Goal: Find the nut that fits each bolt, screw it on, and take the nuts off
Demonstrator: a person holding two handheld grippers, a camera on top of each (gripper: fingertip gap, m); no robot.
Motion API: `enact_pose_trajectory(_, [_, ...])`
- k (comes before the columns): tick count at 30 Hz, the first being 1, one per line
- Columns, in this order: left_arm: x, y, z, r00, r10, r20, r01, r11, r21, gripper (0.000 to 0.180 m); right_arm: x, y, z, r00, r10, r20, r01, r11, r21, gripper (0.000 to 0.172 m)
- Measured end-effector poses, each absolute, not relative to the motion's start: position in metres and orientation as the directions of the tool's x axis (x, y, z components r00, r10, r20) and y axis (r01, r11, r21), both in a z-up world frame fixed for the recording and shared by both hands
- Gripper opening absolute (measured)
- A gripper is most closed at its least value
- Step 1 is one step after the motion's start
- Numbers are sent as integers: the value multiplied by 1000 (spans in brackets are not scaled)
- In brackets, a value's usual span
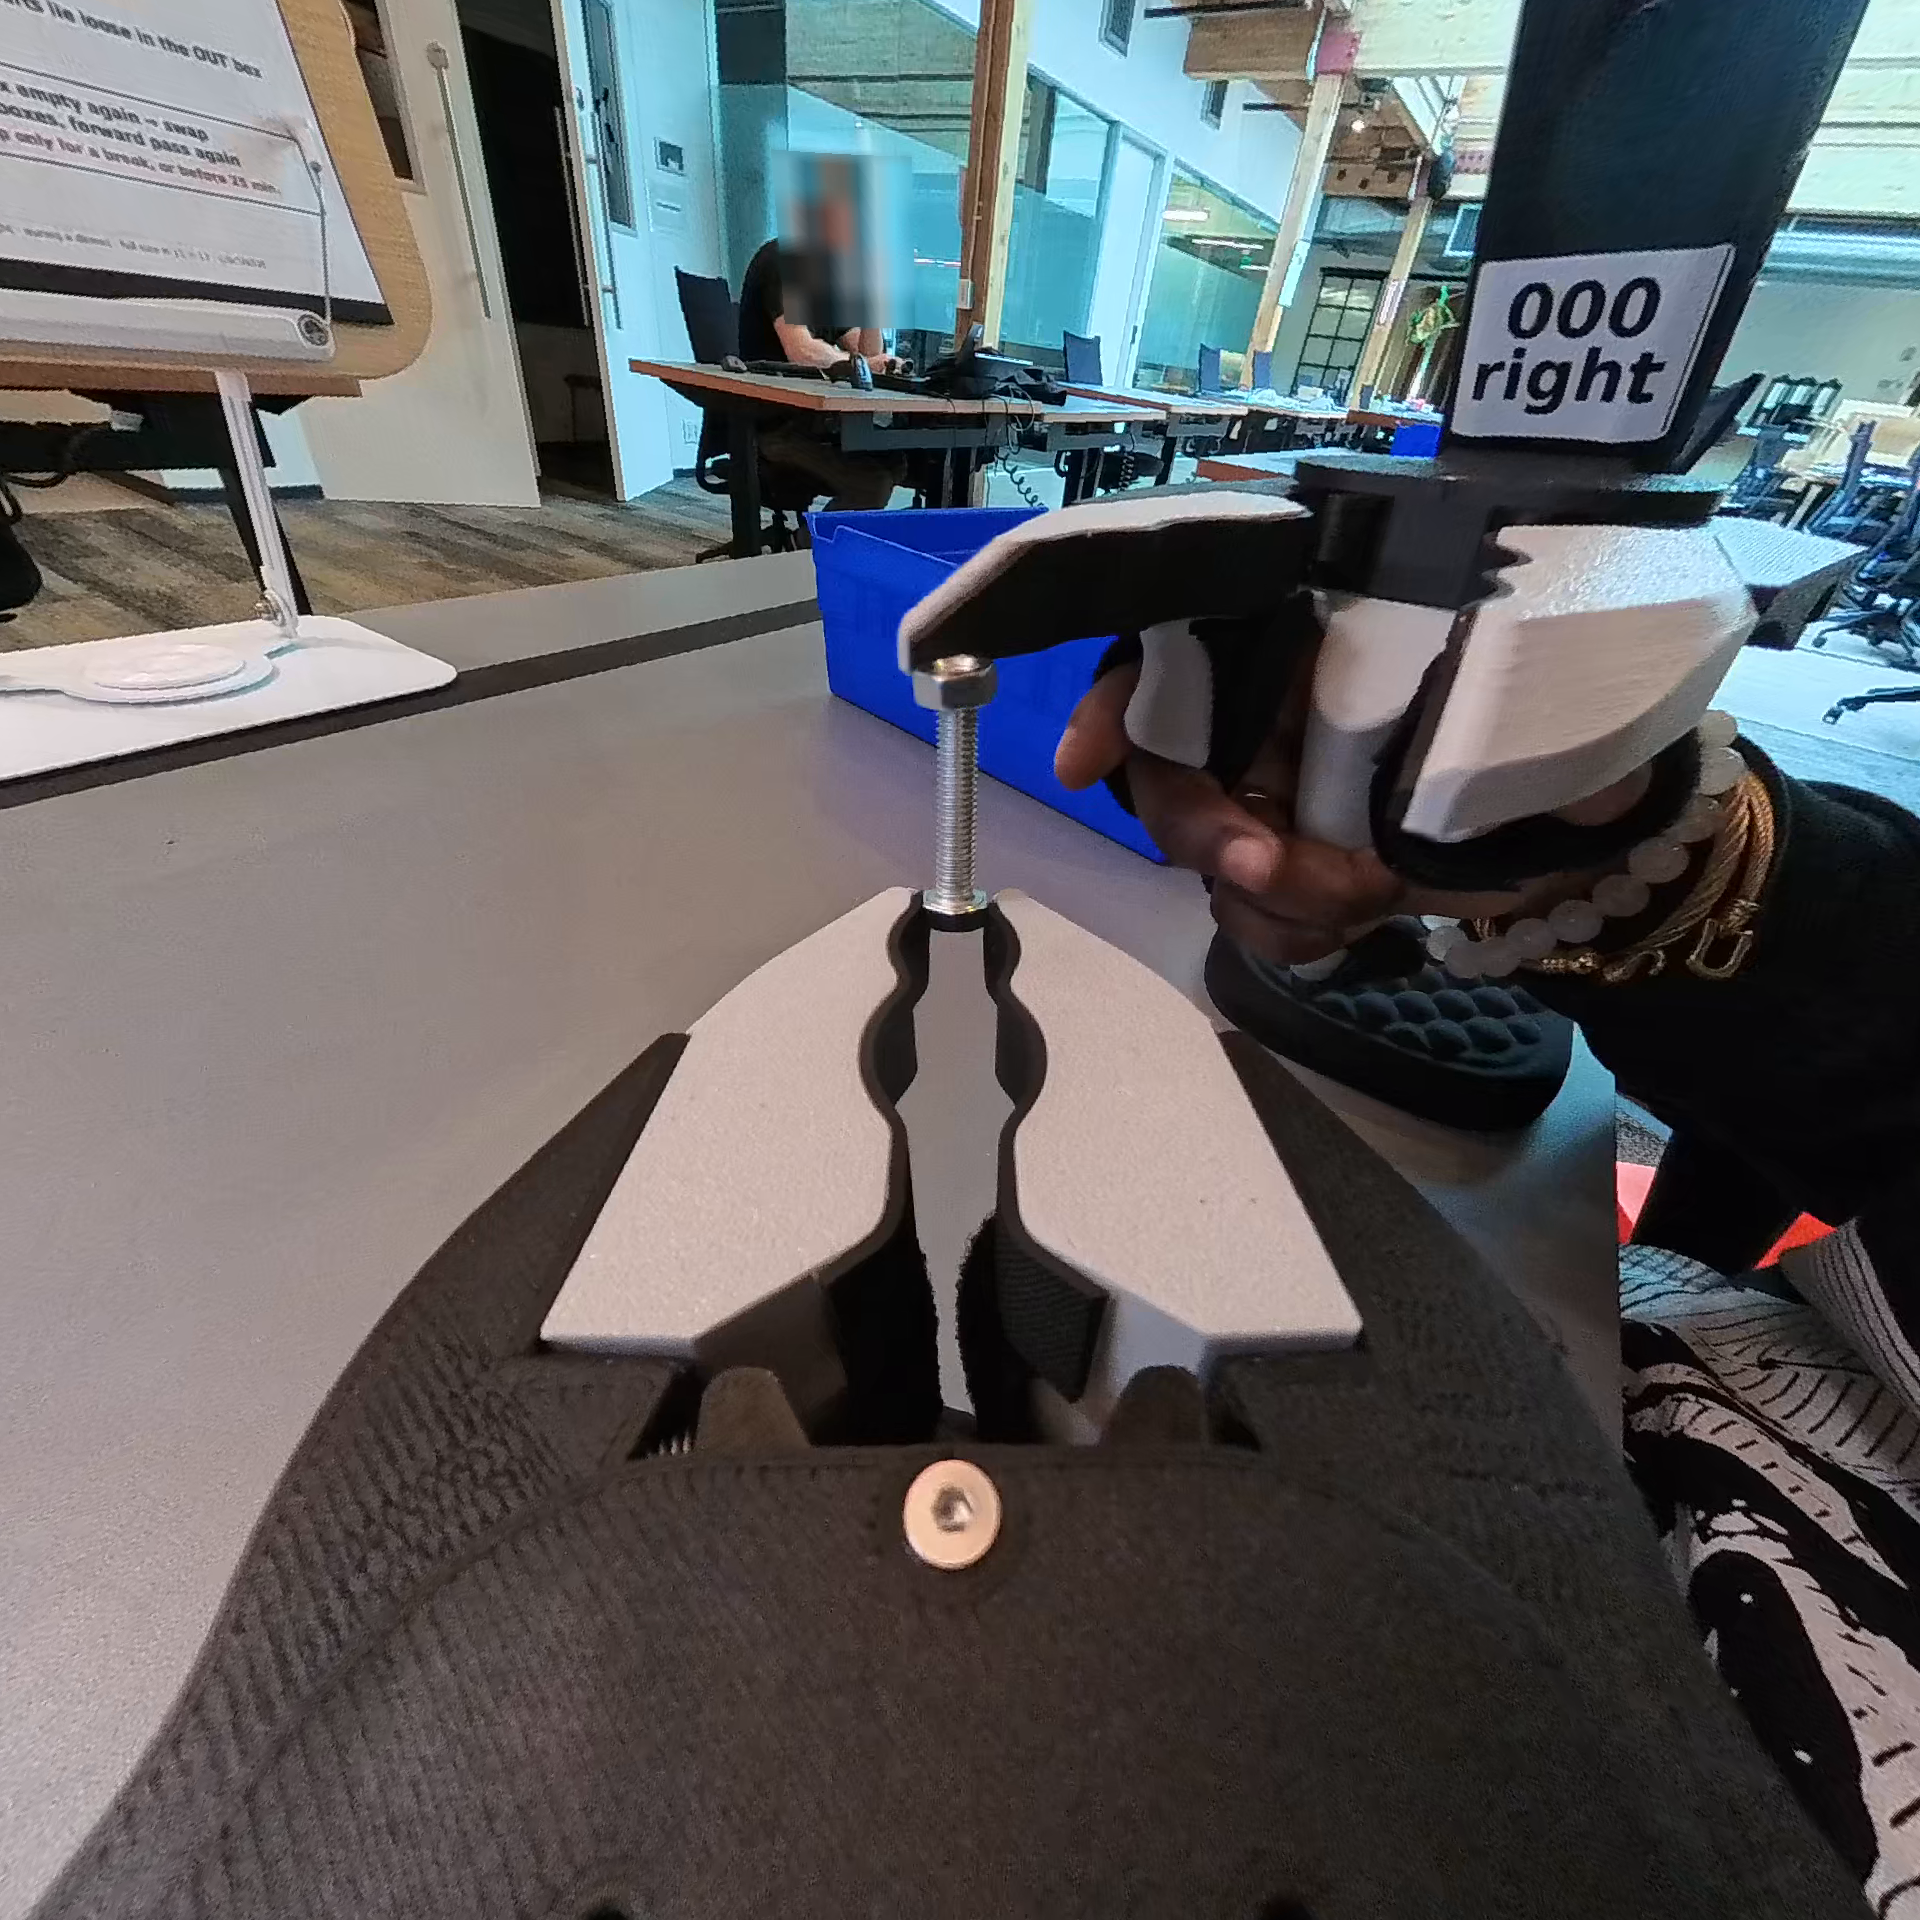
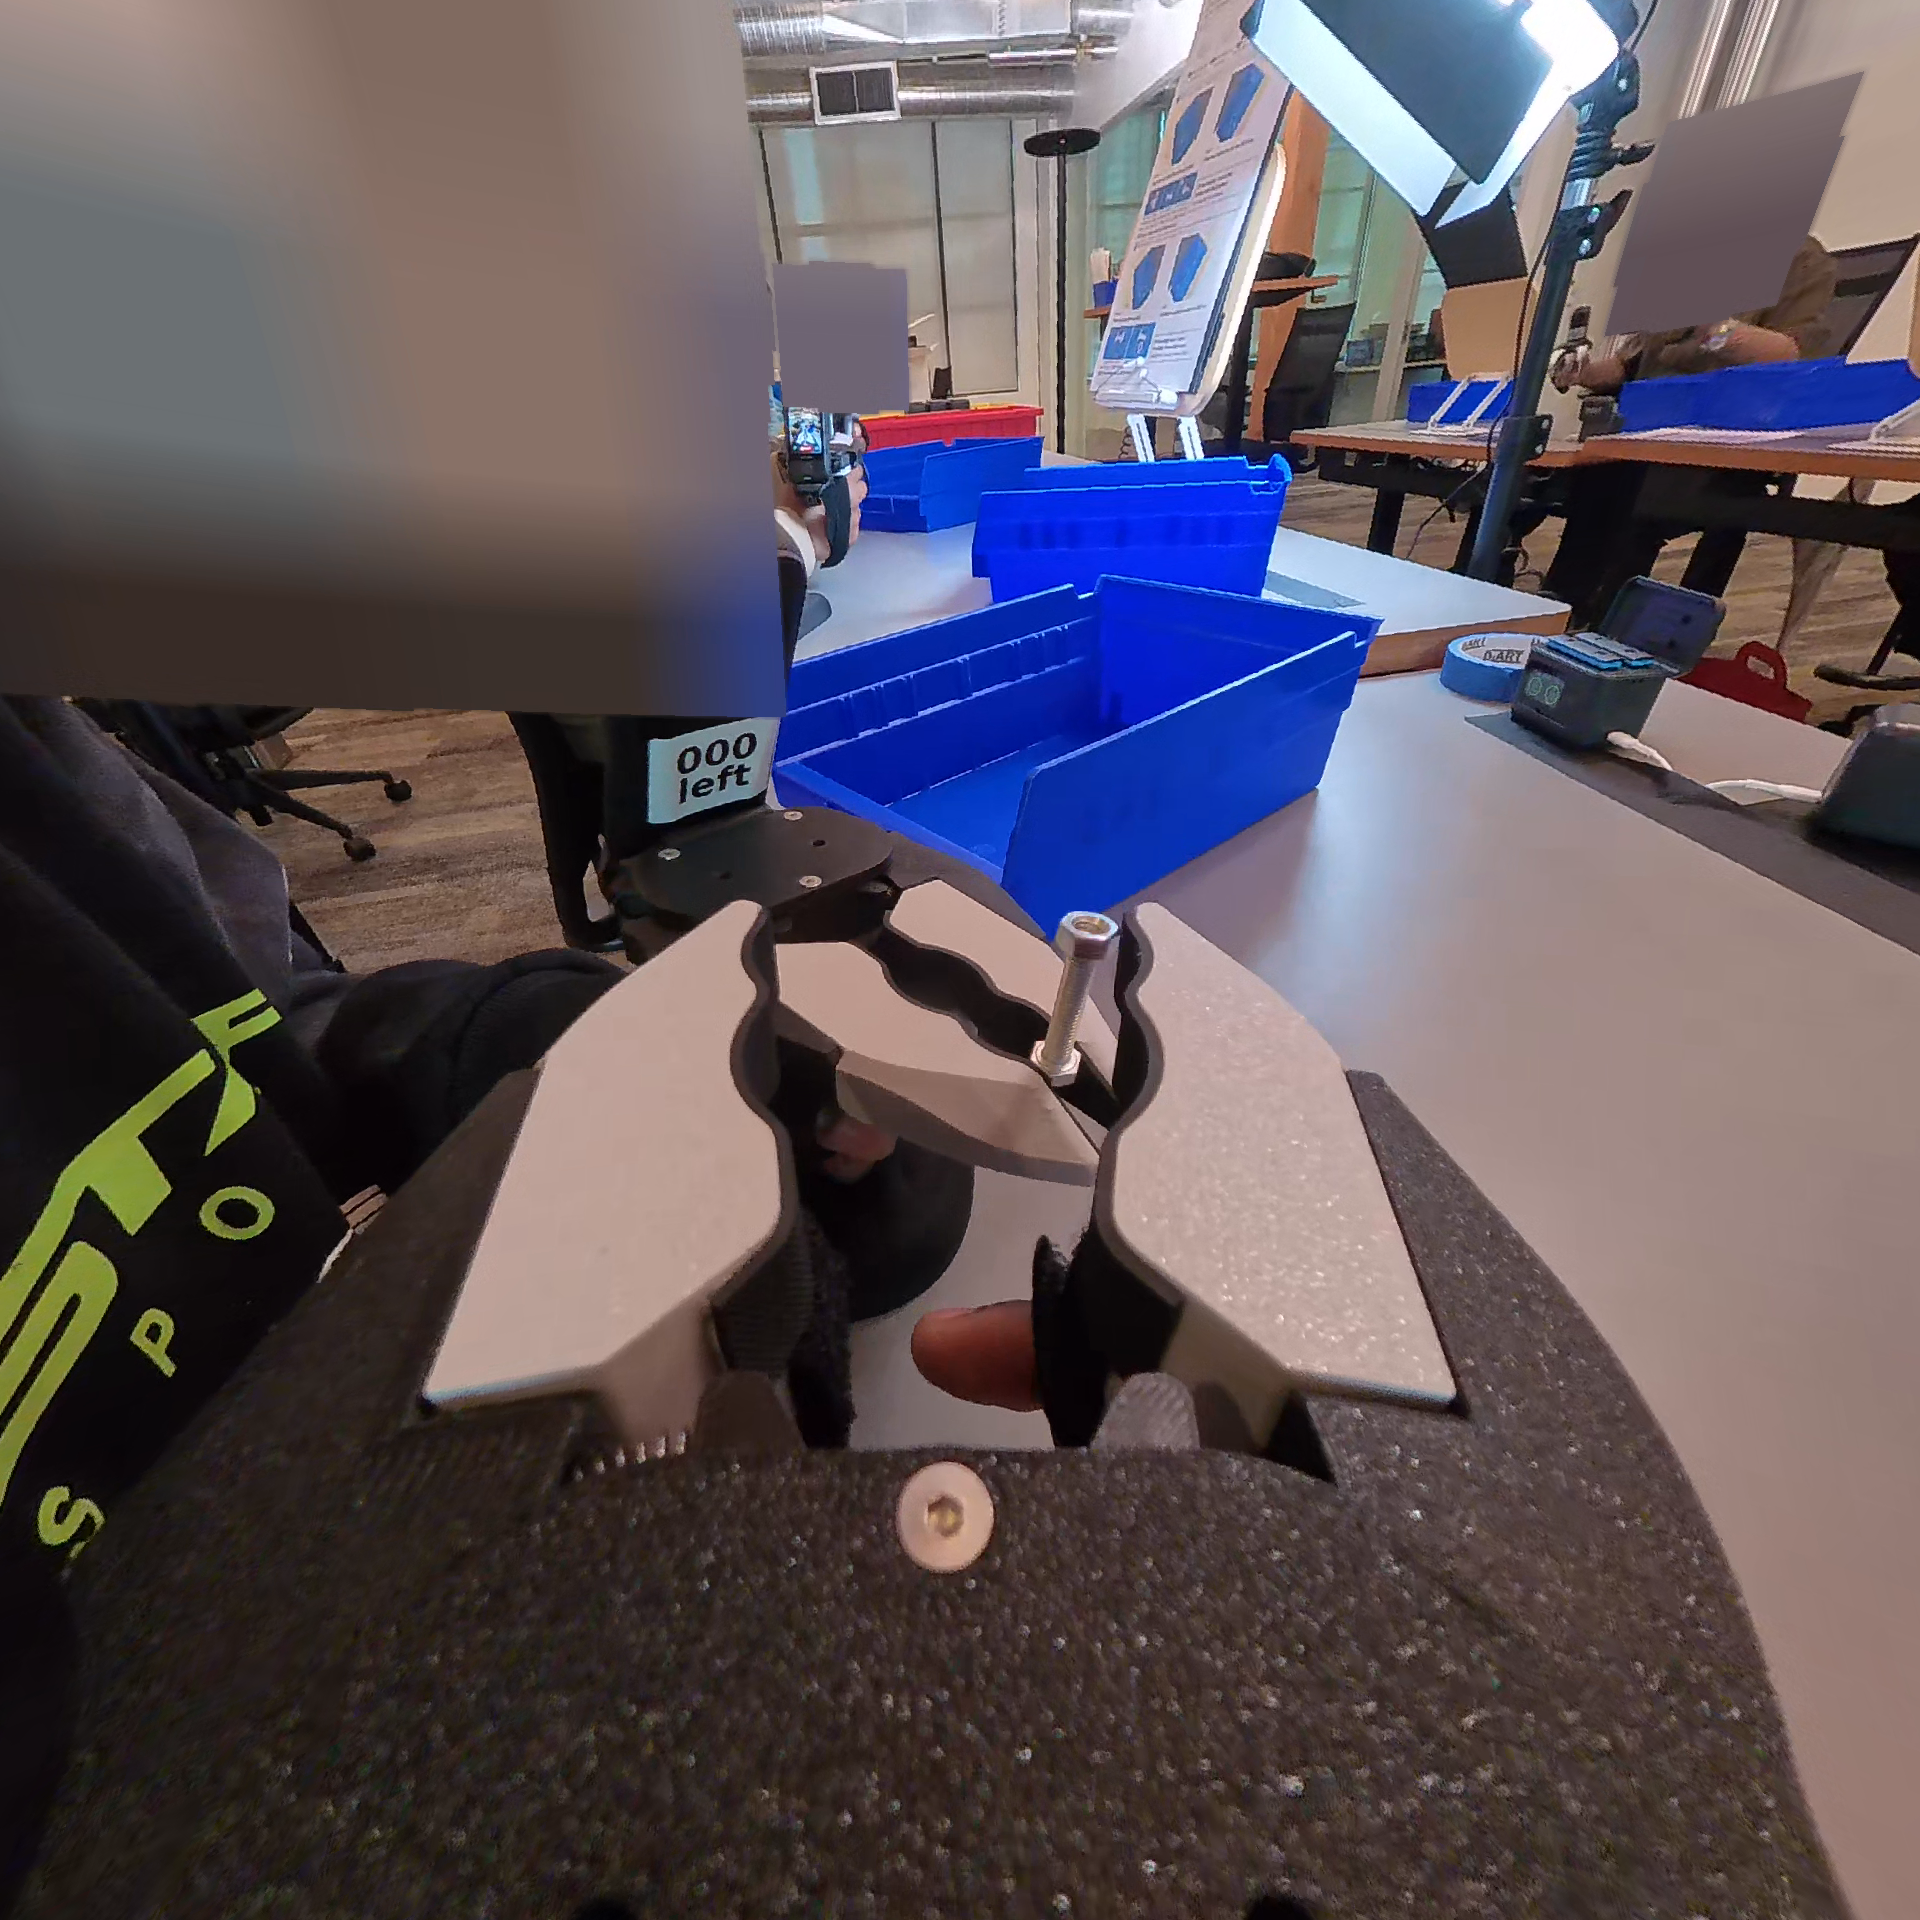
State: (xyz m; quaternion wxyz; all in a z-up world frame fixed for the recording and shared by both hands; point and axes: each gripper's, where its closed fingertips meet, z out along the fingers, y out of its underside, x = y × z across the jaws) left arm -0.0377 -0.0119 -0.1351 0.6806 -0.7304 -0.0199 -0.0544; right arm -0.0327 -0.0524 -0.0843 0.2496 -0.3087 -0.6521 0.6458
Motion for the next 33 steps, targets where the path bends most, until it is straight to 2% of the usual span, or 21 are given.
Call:
enact_pose_trajectory(25, [-39, -12, -136, 993, -37, 110, 107, -76, -991, 10, -32, -46, -84, -668, 742, -62, 58, -30, -998, 59])
enact_pose_trajectory(33, [-40, -11, -137, 993, -35, 113, 110, -79, -991, 10, -37, -52, -89, -678, 731, -74, 80, -27, -996, 64])
